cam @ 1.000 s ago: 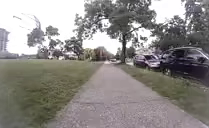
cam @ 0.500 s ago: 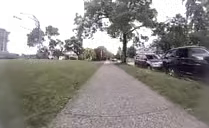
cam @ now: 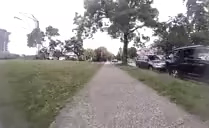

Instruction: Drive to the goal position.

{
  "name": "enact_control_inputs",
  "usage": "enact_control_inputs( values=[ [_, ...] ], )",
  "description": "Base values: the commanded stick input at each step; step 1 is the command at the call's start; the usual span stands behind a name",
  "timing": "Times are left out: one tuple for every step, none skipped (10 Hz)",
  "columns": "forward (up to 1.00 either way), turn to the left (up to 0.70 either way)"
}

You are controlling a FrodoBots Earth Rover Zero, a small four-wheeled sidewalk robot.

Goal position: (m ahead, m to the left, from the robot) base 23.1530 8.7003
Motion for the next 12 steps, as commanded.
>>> enact_control_inputs(
  values=[
    [0.7,0.0],
    [0.7,0.0],
    [0.7,0.0],
    [0.7,0.0],
    [0.7,0.0],
    [0.7,0.0],
    [0.7,0.0],
    [0.7,0.0],
    [0.7,0.0],
    [0.7,0.0],
    [0.7,0.0],
    [0.7,0.0]
  ],
)
